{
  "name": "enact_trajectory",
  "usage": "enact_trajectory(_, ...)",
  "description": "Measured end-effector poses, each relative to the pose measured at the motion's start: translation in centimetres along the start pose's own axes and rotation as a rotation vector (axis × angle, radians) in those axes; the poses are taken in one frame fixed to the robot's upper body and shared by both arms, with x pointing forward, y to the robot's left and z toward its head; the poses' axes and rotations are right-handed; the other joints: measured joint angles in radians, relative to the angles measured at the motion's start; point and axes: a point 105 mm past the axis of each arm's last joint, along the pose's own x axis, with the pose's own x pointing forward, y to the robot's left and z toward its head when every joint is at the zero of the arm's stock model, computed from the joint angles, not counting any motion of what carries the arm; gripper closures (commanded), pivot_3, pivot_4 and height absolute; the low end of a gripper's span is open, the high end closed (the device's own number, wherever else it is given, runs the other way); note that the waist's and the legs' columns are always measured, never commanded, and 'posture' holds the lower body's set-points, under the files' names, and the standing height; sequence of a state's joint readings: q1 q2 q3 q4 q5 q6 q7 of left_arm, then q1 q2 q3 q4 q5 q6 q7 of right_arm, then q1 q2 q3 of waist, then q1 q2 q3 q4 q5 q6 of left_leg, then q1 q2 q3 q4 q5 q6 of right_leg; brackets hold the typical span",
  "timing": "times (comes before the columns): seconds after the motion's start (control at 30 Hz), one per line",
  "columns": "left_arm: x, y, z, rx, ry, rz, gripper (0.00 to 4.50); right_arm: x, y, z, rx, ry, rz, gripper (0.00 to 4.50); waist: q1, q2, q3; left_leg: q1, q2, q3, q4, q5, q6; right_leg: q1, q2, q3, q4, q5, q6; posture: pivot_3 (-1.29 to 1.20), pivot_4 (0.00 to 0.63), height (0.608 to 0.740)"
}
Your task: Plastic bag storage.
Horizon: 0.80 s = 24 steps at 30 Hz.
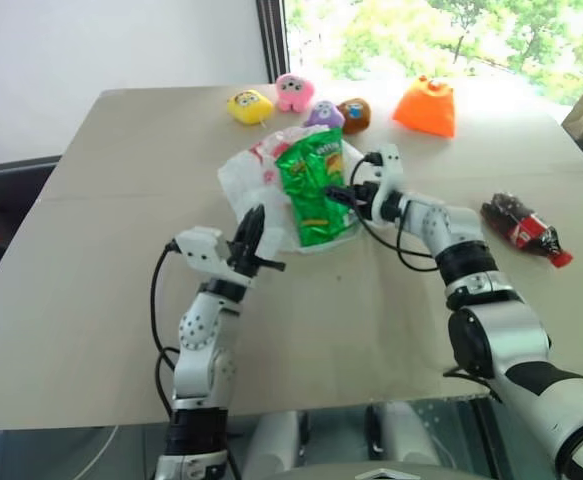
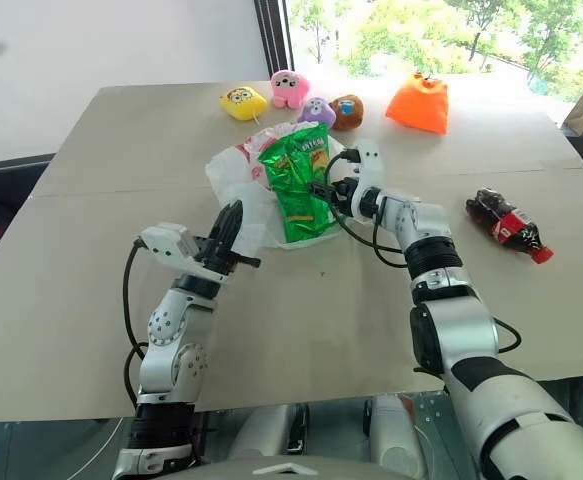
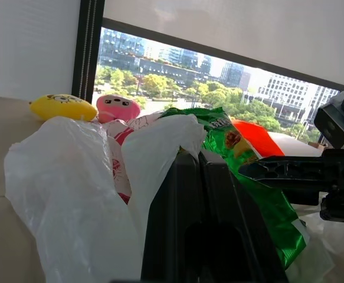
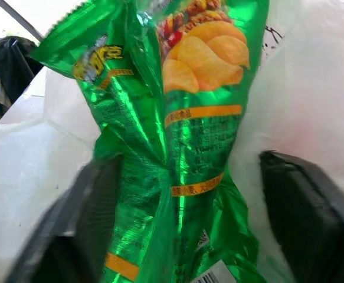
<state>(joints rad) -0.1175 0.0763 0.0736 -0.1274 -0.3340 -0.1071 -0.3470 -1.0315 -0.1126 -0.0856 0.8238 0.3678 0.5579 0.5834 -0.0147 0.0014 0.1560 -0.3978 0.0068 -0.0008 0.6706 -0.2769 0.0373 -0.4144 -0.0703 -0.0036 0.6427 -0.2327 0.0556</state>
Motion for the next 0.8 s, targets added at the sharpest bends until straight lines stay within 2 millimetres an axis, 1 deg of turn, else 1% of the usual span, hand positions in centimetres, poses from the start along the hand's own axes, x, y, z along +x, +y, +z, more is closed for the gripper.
enact_trajectory(0.1, 0.0, 0.0, 0.0, 0.010, -0.002, 0.003, 4.50, -0.1, -0.2, 0.2, -0.021, -0.013, -0.005, 3.66, 0.000, 0.000, 0.000, 0.000, 0.000, 0.000, 0.000, 0.000, 0.000, 0.000, 0.000, 0.000, 0.000, 0.000, 0.000, 0.00, 0.150, 0.740)
enact_trajectory(0.13, 0.0, 0.0, 0.1, 0.012, -0.003, 0.005, 4.50, -0.2, -0.3, 0.5, -0.036, -0.022, -0.009, 4.21, 0.000, 0.000, 0.000, 0.000, 0.000, 0.000, 0.000, 0.000, 0.000, 0.000, 0.000, 0.000, 0.000, 0.000, 0.000, 0.00, 0.150, 0.740)
enact_trajectory(0.17, 0.0, 0.0, 0.1, 0.015, -0.003, 0.006, 4.50, -0.4, -0.5, 0.7, -0.057, -0.031, -0.016, 4.44, 0.000, 0.000, 0.000, 0.000, 0.000, 0.000, 0.000, 0.000, 0.000, 0.000, 0.000, 0.000, 0.000, 0.000, 0.000, 0.00, 0.150, 0.740)
enact_trajectory(0.27, 0.0, 0.2, 0.1, 0.019, -0.005, 0.013, 4.50, -0.9, -0.5, 2.1, -0.138, -0.077, -0.019, 4.44, 0.000, 0.000, 0.000, 0.000, 0.000, 0.000, 0.000, 0.000, 0.000, 0.000, 0.000, 0.000, 0.000, 0.000, 0.000, 0.00, 0.150, 0.740)
enact_trajectory(0.33, 0.0, 0.3, 0.1, 0.021, -0.006, 0.017, 4.50, -1.6, -0.3, 3.2, -0.269, -0.137, -0.010, 4.44, 0.000, 0.000, 0.000, 0.000, 0.000, 0.000, 0.000, 0.000, 0.000, 0.000, 0.000, 0.000, 0.000, 0.000, 0.000, 0.00, 0.150, 0.740)
enact_trajectory(0.37, 0.0, 0.3, 0.2, 0.021, -0.008, 0.018, 4.50, -2.0, -0.1, 3.5, -0.326, -0.160, 0.001, 4.44, 0.001, 0.000, 0.000, 0.000, 0.000, 0.000, 0.000, 0.000, 0.000, 0.000, 0.000, 0.000, 0.000, 0.000, 0.000, 0.00, 0.150, 0.740)
enact_trajectory(0.47, 0.2, 0.5, 0.4, 0.018, -0.019, 0.027, 4.50, -2.8, 0.7, 3.6, -0.452, -0.215, 0.035, 4.44, 0.000, 0.000, 0.000, 0.000, 0.000, 0.000, 0.000, 0.000, 0.000, 0.000, 0.000, 0.000, 0.000, 0.000, 0.000, 0.00, 0.150, 0.740)
enact_trajectory(0.57, 0.6, 1.1, 1.3, -0.002, -0.057, 0.050, 4.50, -3.7, 1.7, 2.9, -0.608, -0.248, 0.077, 4.44, 0.000, 0.000, 0.000, 0.000, 0.000, 0.000, 0.000, 0.000, 0.000, 0.000, 0.000, 0.000, 0.000, 0.000, 0.000, 0.00, 0.150, 0.740)
enact_trajectory(0.6, 0.7, 1.2, 1.6, -0.019, -0.072, 0.053, 4.50, -4.3, 2.2, 2.7, -0.703, -0.273, 0.095, 4.44, 0.001, 0.000, 0.000, 0.000, 0.000, 0.000, 0.000, 0.000, 0.000, 0.000, 0.000, 0.000, 0.000, 0.000, 0.000, 0.00, 0.150, 0.740)
enact_trajectory(0.63, 0.7, 1.3, 1.6, -0.028, -0.077, 0.059, 4.50, -4.5, 2.6, 2.7, -0.739, -0.294, 0.105, 4.44, 0.000, 0.000, 0.000, 0.000, 0.000, 0.000, 0.000, 0.000, 0.000, 0.000, 0.000, 0.000, 0.000, 0.000, 0.000, 0.00, 0.150, 0.740)
enact_trajectory(0.7, 0.7, 1.2, 1.6, -0.050, -0.083, 0.062, 4.50, -5.0, 3.0, 3.2, -0.826, -0.350, 0.099, 4.44, -0.001, -0.001, 0.000, 0.000, 0.000, 0.000, 0.000, 0.000, 0.000, 0.000, 0.000, 0.000, 0.000, 0.000, 0.000, 0.00, 0.150, 0.740)
enact_trajectory(0.8, 0.7, 1.3, 1.6, -0.070, -0.088, 0.071, 4.50, -6.2, 3.5, 4.5, -1.022, -0.426, 0.065, 4.44, 0.001, -0.001, 0.001, 0.000, 0.000, 0.000, 0.001, 0.000, 0.000, 0.000, 0.000, 0.000, 0.000, 0.000, 0.000, 0.00, 0.150, 0.740)
